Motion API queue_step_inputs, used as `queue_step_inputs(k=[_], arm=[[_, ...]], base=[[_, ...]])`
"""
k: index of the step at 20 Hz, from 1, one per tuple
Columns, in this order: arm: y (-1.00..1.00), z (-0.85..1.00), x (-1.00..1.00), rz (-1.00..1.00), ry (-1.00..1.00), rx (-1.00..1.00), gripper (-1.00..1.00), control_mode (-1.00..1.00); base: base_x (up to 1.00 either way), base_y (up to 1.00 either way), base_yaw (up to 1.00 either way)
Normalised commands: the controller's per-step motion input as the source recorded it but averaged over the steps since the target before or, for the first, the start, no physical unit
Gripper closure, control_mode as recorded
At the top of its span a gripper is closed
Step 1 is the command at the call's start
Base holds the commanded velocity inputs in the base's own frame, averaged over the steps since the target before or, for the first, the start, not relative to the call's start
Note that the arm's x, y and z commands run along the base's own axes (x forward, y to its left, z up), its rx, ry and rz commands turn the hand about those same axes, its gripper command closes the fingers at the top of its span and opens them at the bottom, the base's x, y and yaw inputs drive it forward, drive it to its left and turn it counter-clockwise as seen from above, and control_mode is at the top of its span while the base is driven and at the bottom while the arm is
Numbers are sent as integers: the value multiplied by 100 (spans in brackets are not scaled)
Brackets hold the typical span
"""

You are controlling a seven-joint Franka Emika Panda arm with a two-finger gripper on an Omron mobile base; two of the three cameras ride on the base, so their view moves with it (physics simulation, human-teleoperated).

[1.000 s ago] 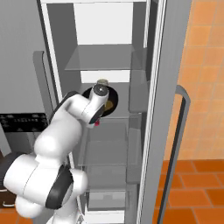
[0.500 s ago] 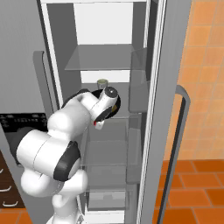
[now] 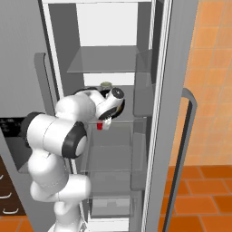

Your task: Pick the chicken drumstick and avocado from their plates and place them in the bowl. Then put the bowl in the fridge.

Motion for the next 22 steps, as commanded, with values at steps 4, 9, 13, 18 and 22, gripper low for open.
queue_step_inputs(k=[4, 9, 13, 18, 22], arm=[[0, -21, 53, 3, 2, 0, 100, -100], [0, -20, 40, 3, 3, 0, 100, -100], [10, -38, -1, 2, 0, 0, -100, -100], [3, -3, 0, 0, -4, 0, -100, -100], [0, 18, -38, 0, -6, 0, -100, -100]], base=[[0, 0, 0], [0, 0, 0], [0, 0, 0], [0, 0, 0], [0, 0, 0]])
